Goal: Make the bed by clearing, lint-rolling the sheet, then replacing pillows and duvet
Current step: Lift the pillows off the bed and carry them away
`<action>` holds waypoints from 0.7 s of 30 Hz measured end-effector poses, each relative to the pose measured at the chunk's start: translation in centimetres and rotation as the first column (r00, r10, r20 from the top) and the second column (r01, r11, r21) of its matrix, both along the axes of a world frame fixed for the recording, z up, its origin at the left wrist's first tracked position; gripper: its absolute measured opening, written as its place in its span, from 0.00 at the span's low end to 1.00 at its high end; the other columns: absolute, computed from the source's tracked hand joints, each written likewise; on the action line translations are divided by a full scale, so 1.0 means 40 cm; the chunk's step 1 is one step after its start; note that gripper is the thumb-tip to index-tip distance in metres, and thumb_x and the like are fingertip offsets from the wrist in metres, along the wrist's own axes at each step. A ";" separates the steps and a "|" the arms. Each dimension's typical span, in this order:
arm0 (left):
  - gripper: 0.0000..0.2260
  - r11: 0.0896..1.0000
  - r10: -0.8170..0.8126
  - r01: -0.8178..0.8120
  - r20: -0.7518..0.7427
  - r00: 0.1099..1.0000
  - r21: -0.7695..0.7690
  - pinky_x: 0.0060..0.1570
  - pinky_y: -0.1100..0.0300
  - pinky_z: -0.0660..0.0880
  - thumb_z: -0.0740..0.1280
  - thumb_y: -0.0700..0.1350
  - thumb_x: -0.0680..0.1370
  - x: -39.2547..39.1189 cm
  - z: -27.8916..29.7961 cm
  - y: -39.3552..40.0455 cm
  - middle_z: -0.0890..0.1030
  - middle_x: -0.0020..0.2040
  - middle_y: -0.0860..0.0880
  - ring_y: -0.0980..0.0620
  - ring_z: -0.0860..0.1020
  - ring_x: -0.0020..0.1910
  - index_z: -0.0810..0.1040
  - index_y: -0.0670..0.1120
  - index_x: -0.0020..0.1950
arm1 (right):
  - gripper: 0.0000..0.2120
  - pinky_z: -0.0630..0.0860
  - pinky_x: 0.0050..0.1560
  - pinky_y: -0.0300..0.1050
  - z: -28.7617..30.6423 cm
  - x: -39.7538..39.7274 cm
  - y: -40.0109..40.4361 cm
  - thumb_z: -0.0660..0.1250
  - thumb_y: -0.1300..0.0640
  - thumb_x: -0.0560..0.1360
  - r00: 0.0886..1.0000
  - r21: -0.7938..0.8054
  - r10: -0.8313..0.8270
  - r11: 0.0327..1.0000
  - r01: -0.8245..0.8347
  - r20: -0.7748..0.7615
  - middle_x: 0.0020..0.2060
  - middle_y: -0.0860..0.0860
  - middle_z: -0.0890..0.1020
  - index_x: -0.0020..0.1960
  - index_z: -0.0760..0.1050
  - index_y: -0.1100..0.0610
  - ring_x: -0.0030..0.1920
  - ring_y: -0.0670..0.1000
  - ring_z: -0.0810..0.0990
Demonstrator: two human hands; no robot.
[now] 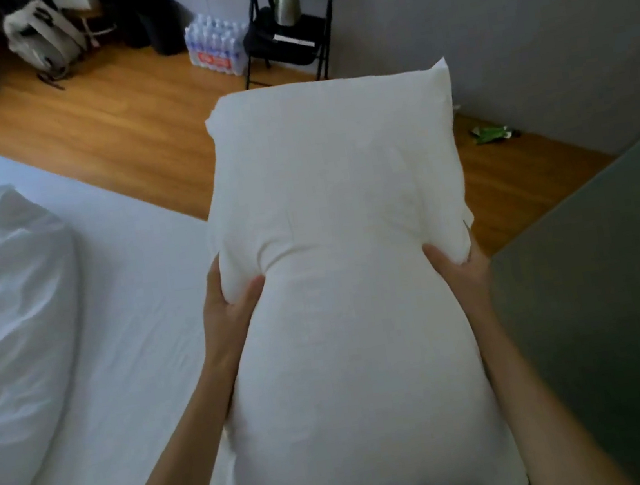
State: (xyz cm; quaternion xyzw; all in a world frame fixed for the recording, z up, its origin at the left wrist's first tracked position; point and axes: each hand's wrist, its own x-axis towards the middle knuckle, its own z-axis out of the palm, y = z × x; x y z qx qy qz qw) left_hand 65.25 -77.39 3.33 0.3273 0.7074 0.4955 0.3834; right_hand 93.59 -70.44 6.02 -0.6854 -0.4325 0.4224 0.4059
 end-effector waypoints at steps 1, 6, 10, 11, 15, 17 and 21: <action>0.34 1.000 -0.028 0.028 0.000 1.000 -0.007 0.60 0.56 0.68 0.69 0.57 0.70 0.012 0.004 0.060 0.72 0.68 0.56 0.55 0.71 0.62 0.64 0.57 0.75 | 0.40 0.74 0.62 0.58 0.002 0.021 0.040 0.71 0.39 0.64 1.000 0.002 -0.020 1.000 0.020 0.004 0.65 0.51 0.75 0.73 0.64 0.48 0.62 0.55 0.75; 0.35 0.992 -0.123 0.122 -0.025 0.992 -0.038 0.62 0.54 0.69 0.68 0.60 0.69 0.073 0.000 0.369 0.73 0.69 0.53 0.54 0.72 0.62 0.64 0.56 0.75 | 0.35 0.75 0.60 0.55 -0.022 0.103 0.286 0.74 0.44 0.68 0.991 0.012 -0.130 0.991 0.131 -0.044 0.62 0.50 0.76 0.72 0.66 0.49 0.59 0.54 0.76; 0.40 0.990 -0.134 0.132 -0.050 0.990 -0.055 0.62 0.54 0.69 0.66 0.66 0.65 0.125 -0.029 0.623 0.73 0.69 0.54 0.53 0.72 0.65 0.64 0.55 0.75 | 0.32 0.76 0.53 0.45 -0.072 0.149 0.538 0.75 0.49 0.70 0.986 0.019 -0.118 0.992 0.121 -0.118 0.60 0.49 0.77 0.71 0.67 0.49 0.58 0.51 0.77; 0.40 0.992 -0.117 0.115 -0.052 0.992 -0.050 0.61 0.55 0.69 0.66 0.66 0.65 0.140 -0.036 0.691 0.73 0.68 0.54 0.54 0.72 0.64 0.65 0.55 0.75 | 0.30 0.75 0.49 0.40 -0.079 0.158 0.615 0.74 0.52 0.72 0.986 0.029 -0.101 0.994 0.105 -0.130 0.59 0.48 0.77 0.71 0.67 0.50 0.57 0.50 0.77; 0.32 0.999 0.005 -0.006 -0.018 1.000 -0.041 0.59 0.56 0.70 0.67 0.60 0.71 0.193 -0.044 0.939 0.75 0.65 0.56 0.54 0.74 0.62 0.68 0.53 0.73 | 0.29 0.76 0.45 0.31 -0.085 0.193 0.945 0.75 0.54 0.71 0.989 0.071 0.056 0.996 -0.047 -0.135 0.58 0.48 0.79 0.70 0.69 0.54 0.55 0.46 0.78; 0.27 0.997 0.068 -0.068 -0.014 0.998 -0.031 0.58 0.58 0.71 0.68 0.56 0.74 0.203 -0.032 1.036 0.76 0.63 0.57 0.55 0.74 0.61 0.69 0.54 0.73 | 0.30 0.75 0.44 0.27 -0.066 0.187 1.085 0.74 0.52 0.68 0.986 0.084 0.116 0.991 -0.106 -0.121 0.55 0.44 0.79 0.68 0.70 0.53 0.53 0.40 0.78; 0.28 0.982 0.182 -0.183 -0.029 0.983 -0.054 0.50 0.70 0.67 0.68 0.55 0.75 0.169 0.008 1.175 0.74 0.64 0.58 0.57 0.73 0.61 0.67 0.54 0.74 | 0.29 0.71 0.40 0.22 -0.042 0.124 1.299 0.74 0.58 0.71 0.967 0.069 0.218 0.975 -0.210 -0.131 0.52 0.39 0.76 0.69 0.68 0.54 0.49 0.34 0.75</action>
